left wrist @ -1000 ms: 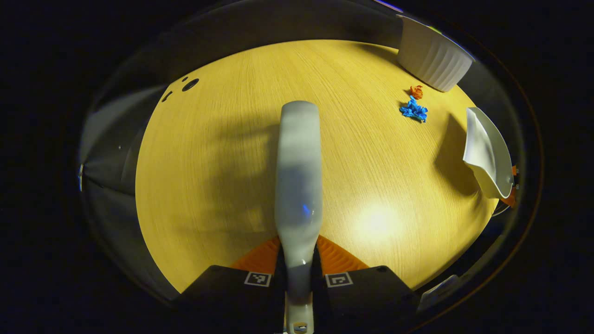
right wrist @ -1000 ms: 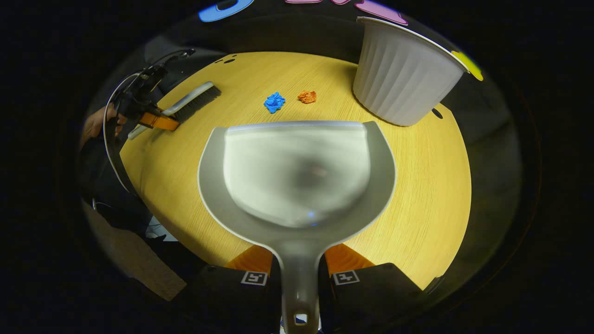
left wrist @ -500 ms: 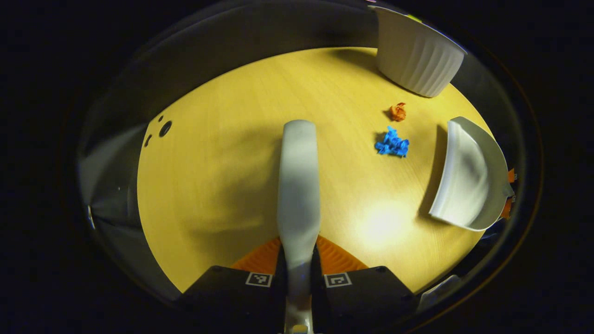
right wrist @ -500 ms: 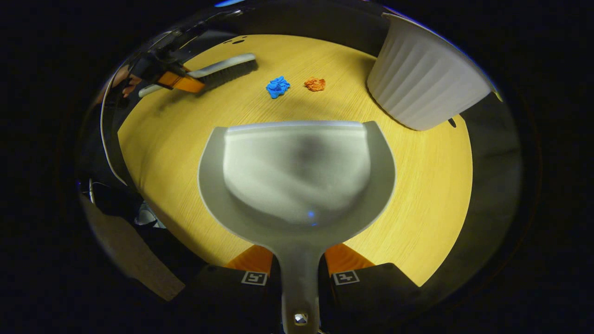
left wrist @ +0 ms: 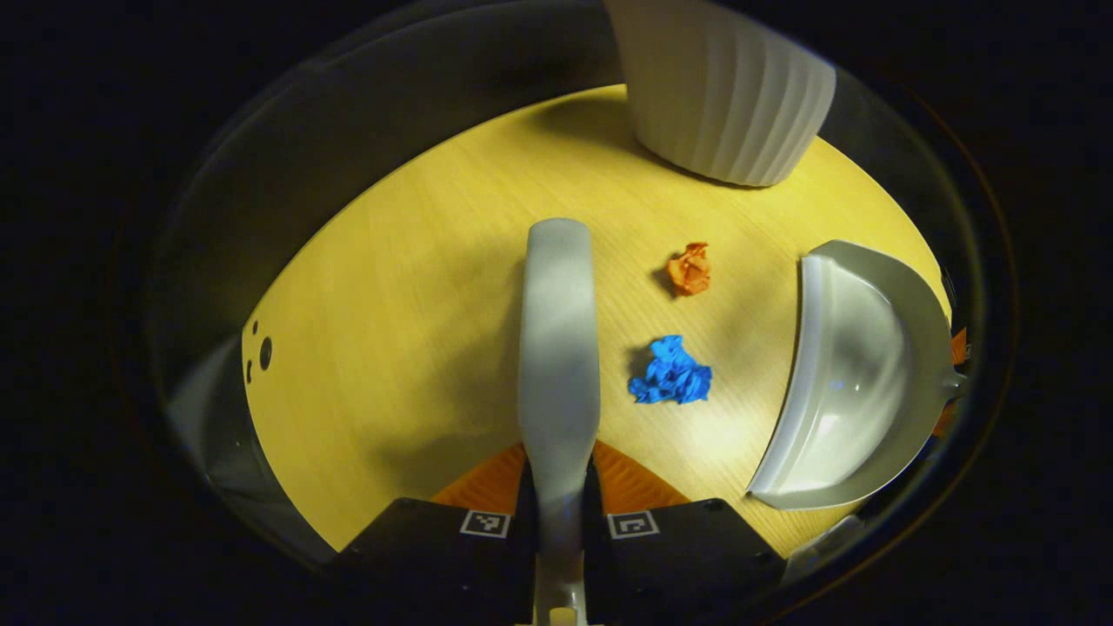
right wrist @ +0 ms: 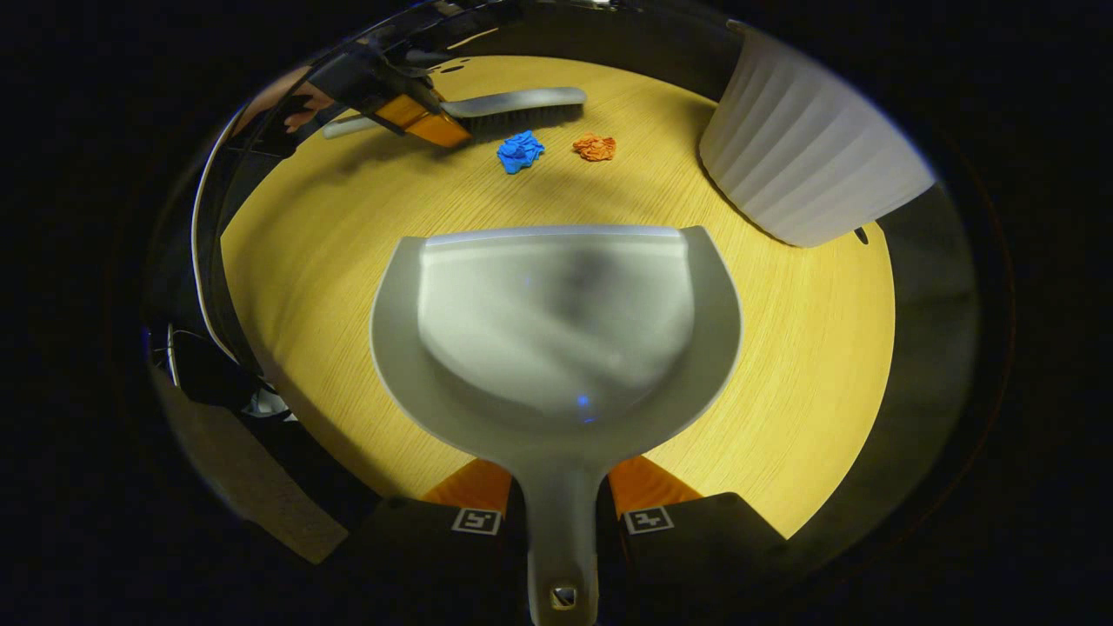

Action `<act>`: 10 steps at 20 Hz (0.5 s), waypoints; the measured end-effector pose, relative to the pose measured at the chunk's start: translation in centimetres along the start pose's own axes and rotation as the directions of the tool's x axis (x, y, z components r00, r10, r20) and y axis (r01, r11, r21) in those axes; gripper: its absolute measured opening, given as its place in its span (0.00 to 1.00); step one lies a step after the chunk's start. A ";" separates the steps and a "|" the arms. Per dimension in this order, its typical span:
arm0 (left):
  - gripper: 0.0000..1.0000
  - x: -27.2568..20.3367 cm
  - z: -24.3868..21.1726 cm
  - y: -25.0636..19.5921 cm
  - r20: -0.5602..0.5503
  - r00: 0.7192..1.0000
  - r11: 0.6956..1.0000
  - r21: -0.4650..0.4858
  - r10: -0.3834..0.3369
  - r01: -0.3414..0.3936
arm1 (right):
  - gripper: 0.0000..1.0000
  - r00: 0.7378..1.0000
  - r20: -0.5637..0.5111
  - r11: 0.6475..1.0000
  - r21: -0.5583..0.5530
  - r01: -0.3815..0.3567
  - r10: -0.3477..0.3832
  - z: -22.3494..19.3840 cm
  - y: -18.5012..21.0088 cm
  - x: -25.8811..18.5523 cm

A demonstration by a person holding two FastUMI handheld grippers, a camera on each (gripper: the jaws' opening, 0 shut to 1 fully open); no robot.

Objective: Pick up the small broom and dustpan from the desktop, sweep the trash into the dustpan with the broom, and then empty the trash into the garbage bin.

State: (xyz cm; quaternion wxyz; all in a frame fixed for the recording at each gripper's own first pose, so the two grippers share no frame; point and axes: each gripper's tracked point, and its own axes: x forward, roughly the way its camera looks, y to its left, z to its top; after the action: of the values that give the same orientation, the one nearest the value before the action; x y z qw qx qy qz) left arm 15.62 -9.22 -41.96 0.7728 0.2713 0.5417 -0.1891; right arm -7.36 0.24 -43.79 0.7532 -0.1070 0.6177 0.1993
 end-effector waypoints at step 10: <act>0.26 -1.5 -1.5 -9.0 -0.065 0.945 0.931 0.160 -0.322 0.328 | 0.36 1.000 0.017 1.000 -0.013 -0.025 0.026 -0.4 -0.9 0.3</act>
State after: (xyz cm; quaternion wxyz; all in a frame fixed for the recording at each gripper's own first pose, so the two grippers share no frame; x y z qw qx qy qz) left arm 8.69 -15.33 -42.88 0.6949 0.2457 0.5755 -0.3543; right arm -7.27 -0.70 -44.21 0.7553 -0.1023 0.6111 0.2137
